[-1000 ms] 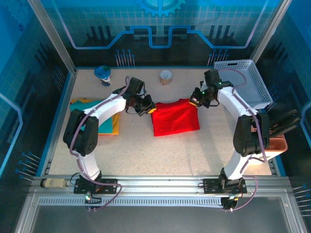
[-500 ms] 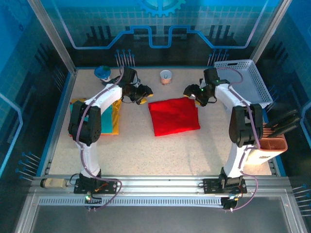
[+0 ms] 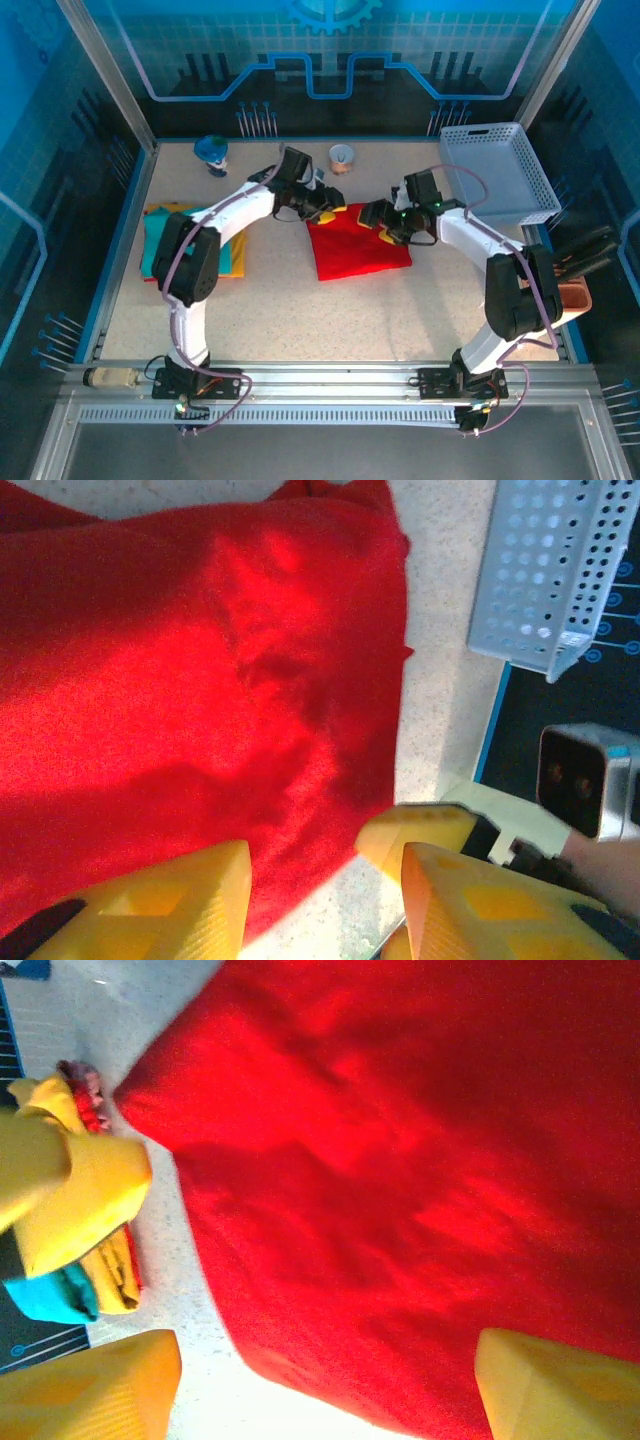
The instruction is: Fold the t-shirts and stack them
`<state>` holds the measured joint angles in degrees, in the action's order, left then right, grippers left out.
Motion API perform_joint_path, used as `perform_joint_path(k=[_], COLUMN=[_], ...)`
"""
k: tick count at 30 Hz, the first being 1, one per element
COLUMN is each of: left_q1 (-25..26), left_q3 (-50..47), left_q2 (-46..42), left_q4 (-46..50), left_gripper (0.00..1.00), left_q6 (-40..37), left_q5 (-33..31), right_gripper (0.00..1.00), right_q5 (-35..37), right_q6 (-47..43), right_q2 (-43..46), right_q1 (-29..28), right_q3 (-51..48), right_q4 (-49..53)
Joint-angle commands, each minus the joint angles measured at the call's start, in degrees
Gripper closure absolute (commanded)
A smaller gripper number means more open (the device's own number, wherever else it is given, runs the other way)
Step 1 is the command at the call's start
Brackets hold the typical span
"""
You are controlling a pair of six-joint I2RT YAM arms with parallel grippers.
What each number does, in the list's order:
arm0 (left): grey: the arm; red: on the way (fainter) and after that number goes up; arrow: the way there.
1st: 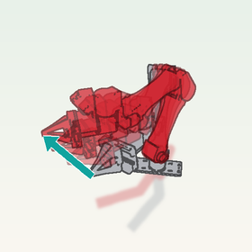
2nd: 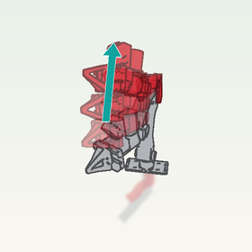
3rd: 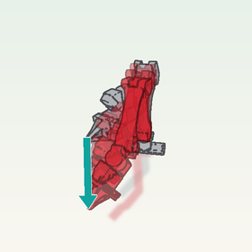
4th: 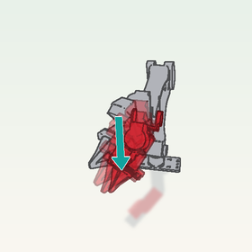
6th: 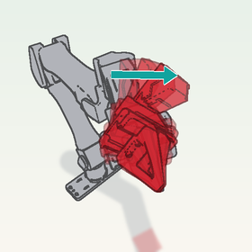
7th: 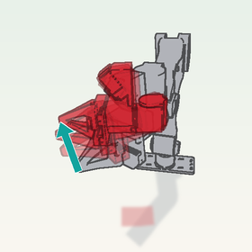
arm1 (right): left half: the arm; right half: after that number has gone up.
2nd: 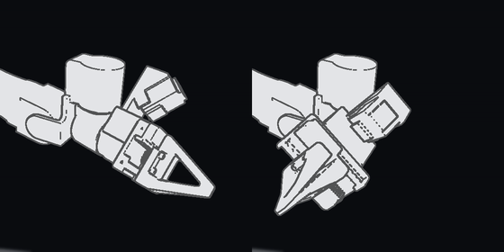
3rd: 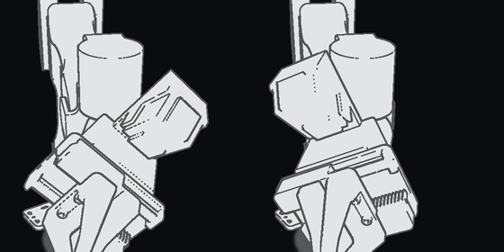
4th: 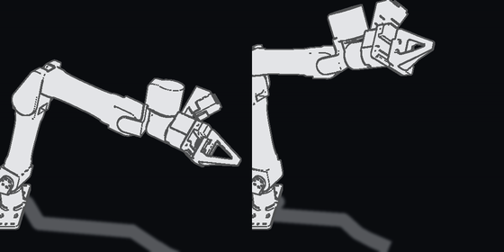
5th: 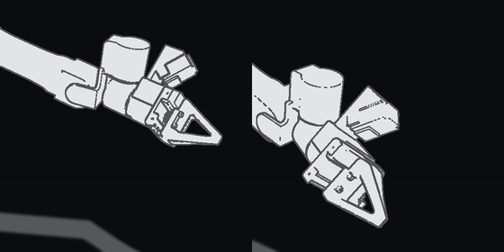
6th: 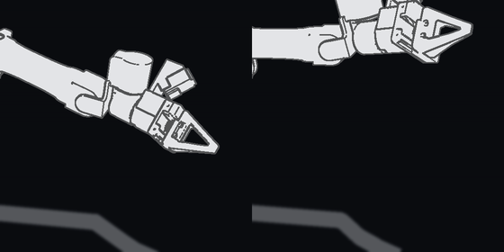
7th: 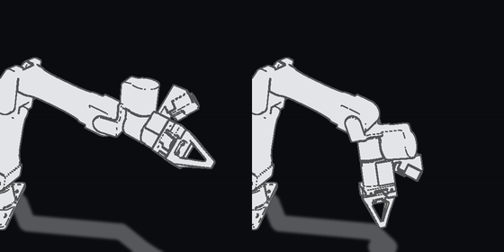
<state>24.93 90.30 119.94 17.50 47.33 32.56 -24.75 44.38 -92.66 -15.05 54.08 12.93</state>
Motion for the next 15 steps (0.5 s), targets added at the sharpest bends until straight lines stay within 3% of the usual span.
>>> perform_joint_path(k=[1, 7, 15], left_q1=[-1.4, -4.9, -9.6], left_q3=[1.8, 6.0, 16.1], left_q2=[5.1, 11.7, 15.7], left_q4=[-5.2, -4.7, 5.5], left_gripper=[0.56, 0.57, 0.58], left_q6=[1.5, 1.4, -3.4], left_q5=[3.9, 6.8, 8.4], right_gripper=[0.23, 0.24, 0.24], right_q5=[-3.1, -2.1, -1.2], right_q6=[0.9, -0.1, -2.7], right_q2=[1.3, -3.3, -3.4], right_q1=[-0.3, -0.1, 0.8], right_q3=[-8.2, -18.5, -20.1], right_q4=[-13.3, -23.8, -22.2])
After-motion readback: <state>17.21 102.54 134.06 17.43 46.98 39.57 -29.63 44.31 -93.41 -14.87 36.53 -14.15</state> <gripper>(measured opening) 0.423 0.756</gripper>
